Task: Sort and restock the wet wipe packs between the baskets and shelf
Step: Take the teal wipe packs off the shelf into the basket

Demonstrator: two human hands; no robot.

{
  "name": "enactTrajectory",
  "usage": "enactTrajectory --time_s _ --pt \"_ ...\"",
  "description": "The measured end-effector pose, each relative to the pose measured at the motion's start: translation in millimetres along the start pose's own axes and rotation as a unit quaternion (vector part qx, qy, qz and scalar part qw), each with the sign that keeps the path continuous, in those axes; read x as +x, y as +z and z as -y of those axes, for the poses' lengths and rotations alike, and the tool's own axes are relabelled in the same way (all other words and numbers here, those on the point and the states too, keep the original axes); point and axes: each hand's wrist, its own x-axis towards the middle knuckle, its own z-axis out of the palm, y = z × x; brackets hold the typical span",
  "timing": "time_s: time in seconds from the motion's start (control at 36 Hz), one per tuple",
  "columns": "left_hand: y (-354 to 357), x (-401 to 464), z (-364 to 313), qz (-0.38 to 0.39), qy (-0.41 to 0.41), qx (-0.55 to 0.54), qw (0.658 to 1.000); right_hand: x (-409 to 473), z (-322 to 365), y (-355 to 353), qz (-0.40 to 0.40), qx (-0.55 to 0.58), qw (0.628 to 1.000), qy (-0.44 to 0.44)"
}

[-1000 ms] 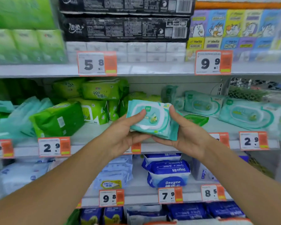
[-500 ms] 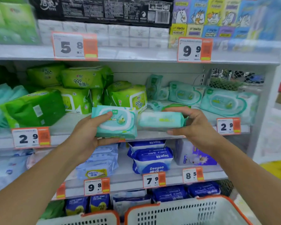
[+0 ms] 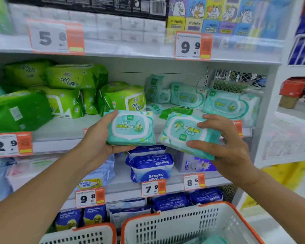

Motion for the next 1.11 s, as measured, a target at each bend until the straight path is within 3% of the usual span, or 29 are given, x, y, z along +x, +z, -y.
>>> enactTrajectory --time_s 0.14,0.31,0.53,0.69,0.78,0.83,0.89,0.94,0.97,1.0,1.08,1.11 --pt "20.0 0.2 7.7 0.022 -0.015 0.024 0.999 -18.3 -3.3 -17.9 0.003 0.050 0.998 0.036" --pt "41.6 0.3 24.5 0.047 -0.032 0.044 0.997 -32.8 -5.1 -37.8 0.024 0.029 0.998 0.045" --pt "59.2 -1.5 48.8 0.041 -0.079 0.005 0.996 -53.1 5.1 -45.6 -0.020 -0.180 0.979 -0.089" --pt "69.6 -2.8 58.8 0.052 -0.106 -0.029 0.993 -66.9 8.7 -36.5 -0.030 -0.202 0.976 -0.080" --pt "69.2 0.5 61.9 0.070 -0.137 0.017 0.988 -69.6 5.4 -39.3 0.045 -0.165 0.983 -0.060" --pt "66.2 0.7 66.7 0.098 -0.171 0.095 0.976 -69.0 2.3 -41.9 0.161 -0.105 0.981 -0.014" --pt "61.6 -2.7 75.0 0.155 -0.214 0.182 0.947 -67.7 3.4 -39.8 0.325 -0.020 0.942 0.088" --pt "59.9 -4.7 85.0 0.222 -0.230 0.250 0.914 -71.0 2.9 -30.2 0.466 0.061 0.862 0.191" --pt "61.5 -3.8 87.7 0.237 -0.216 0.274 0.907 -74.0 1.4 -23.3 0.492 0.097 0.835 0.226" --pt "65.9 -1.8 85.7 0.234 -0.184 0.291 0.909 -74.5 -0.4 -17.2 0.482 0.120 0.831 0.250" --pt "83.4 16.7 59.6 0.138 0.018 0.293 0.946 -56.9 -16.0 -6.6 0.324 0.136 0.882 0.314" --pt "87.4 26.4 44.8 0.107 0.124 0.312 0.936 -44.2 -21.7 -5.4 0.259 0.149 0.889 0.346"
